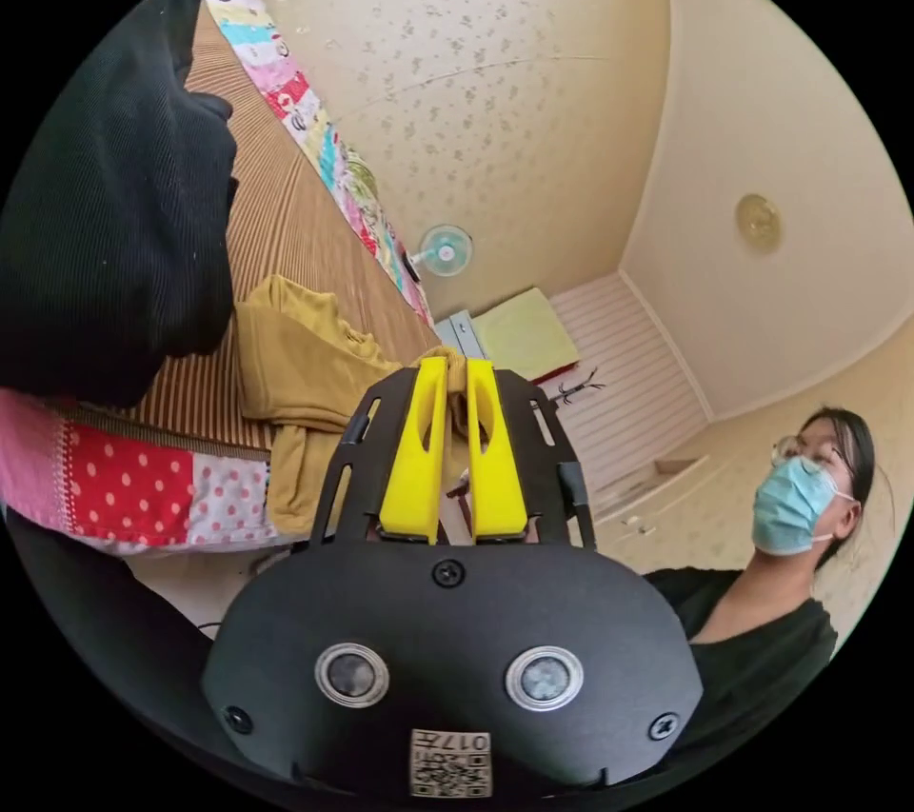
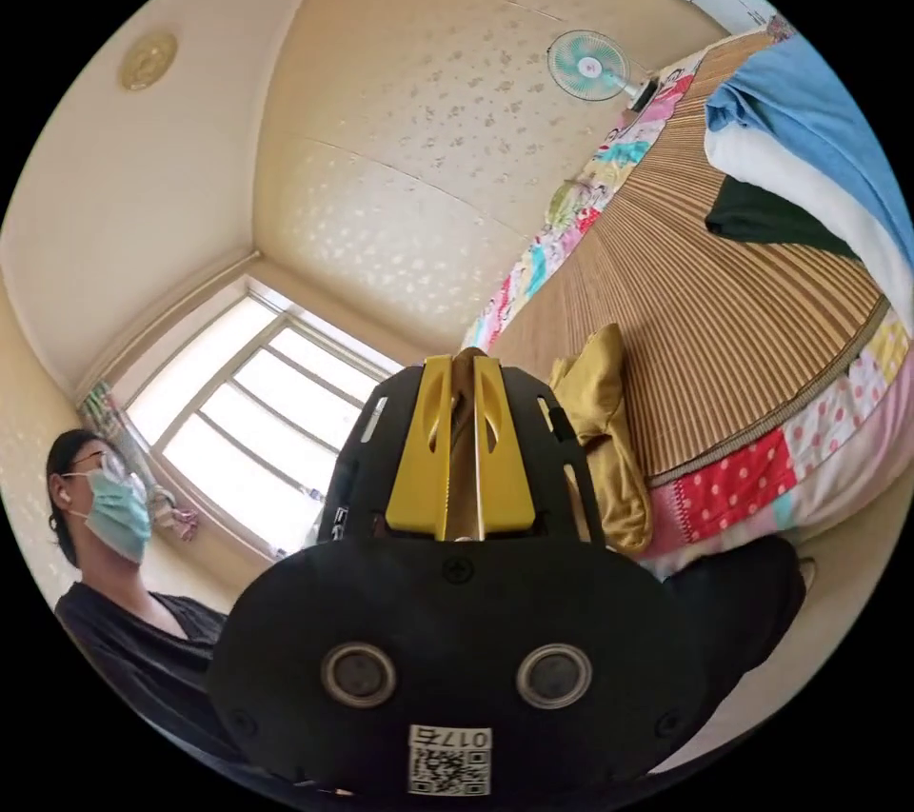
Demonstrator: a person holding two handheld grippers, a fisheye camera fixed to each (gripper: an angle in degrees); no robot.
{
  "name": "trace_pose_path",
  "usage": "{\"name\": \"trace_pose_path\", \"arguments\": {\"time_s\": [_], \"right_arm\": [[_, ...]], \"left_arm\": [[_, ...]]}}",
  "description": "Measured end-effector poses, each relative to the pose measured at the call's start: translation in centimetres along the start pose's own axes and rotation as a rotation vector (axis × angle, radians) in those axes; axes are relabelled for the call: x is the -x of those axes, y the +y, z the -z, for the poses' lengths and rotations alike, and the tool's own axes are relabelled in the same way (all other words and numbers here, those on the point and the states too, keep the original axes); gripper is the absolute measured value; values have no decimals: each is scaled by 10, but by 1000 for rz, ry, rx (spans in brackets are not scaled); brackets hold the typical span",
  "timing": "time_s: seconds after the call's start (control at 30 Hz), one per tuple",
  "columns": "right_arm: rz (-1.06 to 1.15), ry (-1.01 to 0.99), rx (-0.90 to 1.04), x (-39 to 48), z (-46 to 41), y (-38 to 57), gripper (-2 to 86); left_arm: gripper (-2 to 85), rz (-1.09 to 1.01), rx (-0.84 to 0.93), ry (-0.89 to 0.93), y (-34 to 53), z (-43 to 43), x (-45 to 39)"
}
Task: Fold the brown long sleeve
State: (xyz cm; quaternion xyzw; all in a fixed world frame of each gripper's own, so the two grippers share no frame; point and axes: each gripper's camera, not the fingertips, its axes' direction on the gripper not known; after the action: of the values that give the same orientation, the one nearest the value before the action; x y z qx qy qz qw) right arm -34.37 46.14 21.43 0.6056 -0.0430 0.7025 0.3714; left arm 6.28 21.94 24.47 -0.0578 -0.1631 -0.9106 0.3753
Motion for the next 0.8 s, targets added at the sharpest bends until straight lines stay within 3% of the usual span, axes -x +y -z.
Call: {"name": "trace_pose_path", "arguments": {"time_s": [0.13, 0.33, 0.53, 0.8], "right_arm": [[71, 164, 6, 8, -85, -47, 45], [132, 529, 157, 3, -216, -78, 89], [287, 452, 263, 43, -265, -16, 94], [432, 150, 762, 146, -432, 88, 130]], "left_arm": [[50, 31, -123, -103, -62, -65, 32], [123, -113, -60, -354, -91, -125, 38], [149, -124, 58, -572, 0, -116, 32], [145, 124, 115, -511, 98, -128, 94]]}}
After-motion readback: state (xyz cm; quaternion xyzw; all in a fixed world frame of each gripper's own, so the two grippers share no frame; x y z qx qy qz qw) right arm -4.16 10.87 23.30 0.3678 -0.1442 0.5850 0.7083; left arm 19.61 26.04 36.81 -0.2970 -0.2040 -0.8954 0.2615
